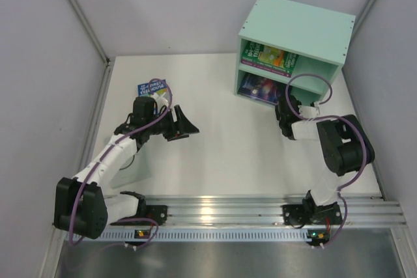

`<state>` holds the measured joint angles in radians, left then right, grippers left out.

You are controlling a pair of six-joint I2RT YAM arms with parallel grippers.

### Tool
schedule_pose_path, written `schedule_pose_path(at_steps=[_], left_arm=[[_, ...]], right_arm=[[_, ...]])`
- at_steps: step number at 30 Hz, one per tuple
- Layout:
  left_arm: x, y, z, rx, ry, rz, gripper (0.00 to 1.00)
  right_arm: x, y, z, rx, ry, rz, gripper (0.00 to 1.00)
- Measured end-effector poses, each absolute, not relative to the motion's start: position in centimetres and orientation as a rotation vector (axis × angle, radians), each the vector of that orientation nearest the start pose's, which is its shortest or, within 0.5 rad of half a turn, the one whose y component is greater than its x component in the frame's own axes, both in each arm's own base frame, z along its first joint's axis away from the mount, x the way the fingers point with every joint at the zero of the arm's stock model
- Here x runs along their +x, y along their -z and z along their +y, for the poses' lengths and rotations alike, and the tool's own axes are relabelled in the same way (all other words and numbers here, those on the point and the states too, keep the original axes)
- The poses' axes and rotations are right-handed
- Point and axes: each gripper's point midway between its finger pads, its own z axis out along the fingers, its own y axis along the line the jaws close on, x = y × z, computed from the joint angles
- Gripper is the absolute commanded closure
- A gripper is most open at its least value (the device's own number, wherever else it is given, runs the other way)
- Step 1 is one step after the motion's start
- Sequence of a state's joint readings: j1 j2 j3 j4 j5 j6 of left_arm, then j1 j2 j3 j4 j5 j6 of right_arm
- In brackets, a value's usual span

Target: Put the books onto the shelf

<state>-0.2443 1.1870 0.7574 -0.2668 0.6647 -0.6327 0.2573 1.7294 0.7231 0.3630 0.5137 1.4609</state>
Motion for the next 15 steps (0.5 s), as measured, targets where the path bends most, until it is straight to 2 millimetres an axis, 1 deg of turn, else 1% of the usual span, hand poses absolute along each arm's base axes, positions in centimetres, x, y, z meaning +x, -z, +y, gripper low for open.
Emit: schedule_pose_path(at_steps=[1, 4, 15], left_arm=[[25.9, -15.9, -19.6, -0.082, 1.199, 2.377, 0.30], [25.9, -15.9, -19.6, -0.082, 1.199, 2.377, 0.30], [25.9, -15.9, -19.6, -0.082, 1.199, 2.377, 0.30]], right_arm=[[43.7, -4.7, 6.3, 1.441, -0.444, 1.600, 0.87], [43.9, -4.9, 6.4, 1.447, -0.452, 1.591, 0.89], [44.7, -4.8, 7.0, 1.526, -0.535, 1.507, 0.91]])
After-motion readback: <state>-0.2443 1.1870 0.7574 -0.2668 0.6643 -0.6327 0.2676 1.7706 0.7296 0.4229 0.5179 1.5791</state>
